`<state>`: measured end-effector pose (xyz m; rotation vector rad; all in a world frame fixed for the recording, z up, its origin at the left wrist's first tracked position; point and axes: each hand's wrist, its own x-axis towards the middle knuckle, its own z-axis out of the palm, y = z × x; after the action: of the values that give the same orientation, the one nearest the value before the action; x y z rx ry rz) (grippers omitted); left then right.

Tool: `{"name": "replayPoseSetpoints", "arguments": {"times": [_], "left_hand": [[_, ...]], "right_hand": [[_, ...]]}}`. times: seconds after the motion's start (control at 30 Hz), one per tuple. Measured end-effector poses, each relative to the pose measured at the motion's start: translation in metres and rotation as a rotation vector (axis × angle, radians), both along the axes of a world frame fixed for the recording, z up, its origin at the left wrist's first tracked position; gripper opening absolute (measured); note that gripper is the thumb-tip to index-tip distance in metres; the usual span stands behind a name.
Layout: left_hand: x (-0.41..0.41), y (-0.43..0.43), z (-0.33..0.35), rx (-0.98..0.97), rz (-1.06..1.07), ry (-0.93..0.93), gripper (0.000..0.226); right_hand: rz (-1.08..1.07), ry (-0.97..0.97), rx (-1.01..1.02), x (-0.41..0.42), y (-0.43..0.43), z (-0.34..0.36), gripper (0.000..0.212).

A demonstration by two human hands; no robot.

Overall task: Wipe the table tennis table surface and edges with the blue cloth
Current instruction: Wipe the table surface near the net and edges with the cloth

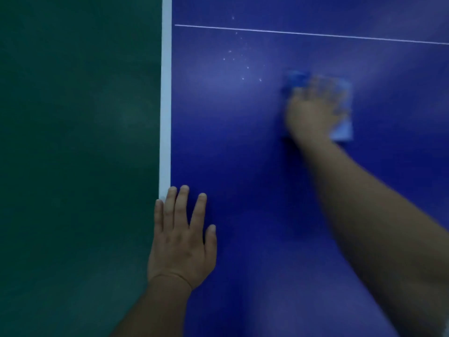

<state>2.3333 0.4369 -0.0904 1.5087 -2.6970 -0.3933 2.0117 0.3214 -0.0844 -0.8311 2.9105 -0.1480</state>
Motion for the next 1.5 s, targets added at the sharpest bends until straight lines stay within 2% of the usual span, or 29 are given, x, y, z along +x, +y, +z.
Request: {"name": "replayPoseSetpoints", "arguments": {"times": [0.13, 0.17, 0.23, 0.3, 0.37, 0.43, 0.5, 0.53, 0.57, 0.6, 0.7, 0.77, 0.9, 1.0, 1.07, 1.1, 1.13, 1.23, 1.27, 1.3, 1.37, 1.43, 1.5], "left_hand": [[0.001, 0.0, -0.002, -0.037, 0.001, 0.026, 0.063], [0.0, -0.001, -0.002, -0.031, 0.009, 0.038, 0.062], [-0.001, -0.002, -0.001, -0.01, 0.014, 0.016, 0.063], [-0.002, -0.001, 0.002, -0.01, 0.016, 0.016, 0.063], [-0.003, 0.0, 0.004, -0.016, 0.009, 0.004, 0.063], [-0.002, 0.001, 0.004, -0.005, 0.002, -0.003, 0.063], [0.0, 0.001, 0.002, 0.006, -0.006, -0.012, 0.063], [0.0, 0.001, 0.001, 0.007, -0.01, -0.021, 0.063], [0.0, 0.001, 0.0, 0.008, -0.009, -0.024, 0.063], [0.0, 0.0, 0.0, 0.013, -0.006, -0.016, 0.063], [-0.002, -0.003, 0.003, 0.025, 0.016, 0.012, 0.064], [-0.002, 0.002, 0.008, 0.041, 0.028, 0.019, 0.065], [-0.007, -0.02, 0.014, 0.062, 0.038, 0.11, 0.067], [-0.032, -0.063, 0.017, 0.041, 0.067, 0.148, 0.07], [-0.054, -0.086, 0.018, 0.042, 0.055, 0.135, 0.074], [-0.063, -0.094, 0.017, 0.04, 0.031, 0.126, 0.076], [-0.068, -0.099, 0.014, 0.032, 0.005, 0.114, 0.076], [-0.072, -0.102, 0.003, 0.004, -0.016, 0.086, 0.07], [-0.072, -0.102, 0.0, 0.001, -0.019, 0.079, 0.068], [-0.071, -0.101, -0.002, -0.003, -0.025, 0.074, 0.066], [-0.07, -0.104, -0.006, -0.02, -0.035, 0.082, 0.065], [-0.072, -0.104, -0.006, -0.032, -0.041, 0.092, 0.064], [-0.074, -0.104, -0.004, -0.04, -0.037, 0.089, 0.064]], "right_hand": [[0.789, -0.053, -0.023, 0.179, -0.054, -0.007, 0.059], [0.927, -0.095, 0.02, 0.204, -0.052, -0.007, 0.059], [1.04, -0.14, 0.032, 0.197, -0.041, -0.008, 0.058], [0.955, -0.05, 0.022, 0.148, -0.021, -0.013, 0.057], [0.708, 0.019, 0.031, 0.08, 0.003, -0.013, 0.057], [0.427, -0.007, 0.032, 0.021, 0.02, -0.007, 0.058], [0.201, -0.062, 0.012, 0.006, 0.011, -0.003, 0.059], [0.161, -0.048, 0.004, 0.019, -0.001, -0.003, 0.06], [0.208, -0.016, -0.006, 0.042, -0.012, -0.005, 0.059], [0.344, -0.004, -0.03, 0.072, -0.021, -0.009, 0.059], [0.901, -0.071, -0.036, 0.153, -0.015, -0.013, 0.059], [0.938, -0.092, -0.018, 0.141, 0.015, -0.01, 0.06], [0.459, 0.07, 0.027, 0.013, 0.076, -0.009, 0.056], [0.07, -0.007, 0.042, -0.076, 0.083, 0.003, 0.059], [-0.122, -0.08, -0.023, -0.087, 0.053, 0.005, 0.06], [-0.096, -0.069, -0.023, -0.078, 0.038, 0.004, 0.06], [0.024, -0.042, -0.02, -0.061, 0.026, 0.001, 0.06], [0.614, 0.021, 0.008, -0.011, 0.032, -0.015, 0.059], [0.688, 0.055, 0.005, -0.02, 0.044, -0.017, 0.059], [0.651, 0.08, -0.005, -0.043, 0.053, -0.017, 0.058], [0.333, 0.13, 0.047, -0.109, 0.066, -0.011, 0.056], [0.003, 0.083, 0.064, -0.176, 0.067, -0.005, 0.057], [-0.178, 0.003, 0.023, -0.214, 0.041, 0.0, 0.061]]}}
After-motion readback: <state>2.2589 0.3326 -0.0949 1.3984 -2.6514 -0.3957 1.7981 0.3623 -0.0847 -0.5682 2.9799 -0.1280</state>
